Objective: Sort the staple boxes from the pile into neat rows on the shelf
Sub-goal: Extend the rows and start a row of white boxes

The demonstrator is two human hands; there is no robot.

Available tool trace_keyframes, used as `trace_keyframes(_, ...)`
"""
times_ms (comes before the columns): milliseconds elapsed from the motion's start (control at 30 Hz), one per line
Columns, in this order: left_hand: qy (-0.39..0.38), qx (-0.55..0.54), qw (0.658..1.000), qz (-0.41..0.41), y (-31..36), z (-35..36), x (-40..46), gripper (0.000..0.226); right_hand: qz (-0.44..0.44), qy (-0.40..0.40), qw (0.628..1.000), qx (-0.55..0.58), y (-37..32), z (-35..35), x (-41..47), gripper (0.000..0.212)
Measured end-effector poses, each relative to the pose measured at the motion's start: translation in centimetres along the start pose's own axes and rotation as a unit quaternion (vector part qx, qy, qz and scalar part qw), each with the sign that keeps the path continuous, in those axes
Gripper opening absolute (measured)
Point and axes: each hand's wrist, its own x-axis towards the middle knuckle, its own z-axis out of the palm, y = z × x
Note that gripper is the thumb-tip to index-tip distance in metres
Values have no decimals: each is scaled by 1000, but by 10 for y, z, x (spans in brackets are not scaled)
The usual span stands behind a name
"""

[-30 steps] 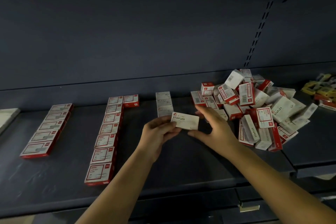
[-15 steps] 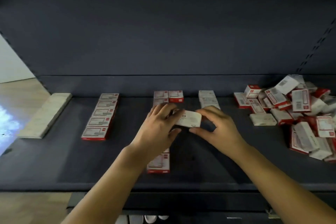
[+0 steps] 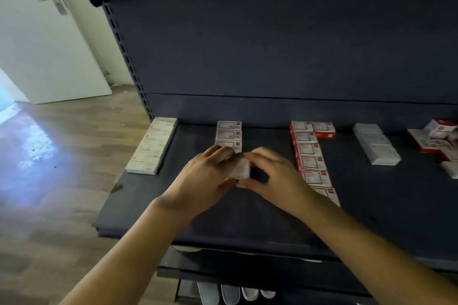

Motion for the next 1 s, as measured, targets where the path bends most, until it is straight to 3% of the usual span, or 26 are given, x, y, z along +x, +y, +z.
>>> trace_keyframes(100, -30, -12, 999, -4, -29, -14, -27, 43, -16, -65, 995, -74, -23, 20, 18, 66)
trace_keyframes(233, -64, 49, 997, -17, -62, -33, -58, 46, -25, -127, 980, -153, -44, 42, 39, 68)
trace_keyframes(600, -146, 25, 974, -169, -128, -32, -135, 49, -37, -140, 979, -143, -69, 72, 64, 57)
trace_keyframes(867, -104, 8, 979, -178, -136, -24, -139, 40, -9, -152, 980, -126, -68, 72, 67, 55)
trace_keyframes(1000, -83, 8, 987, -137, -134, -26, -133, 28, 0, -153, 981, -121, -66, 73, 67, 54)
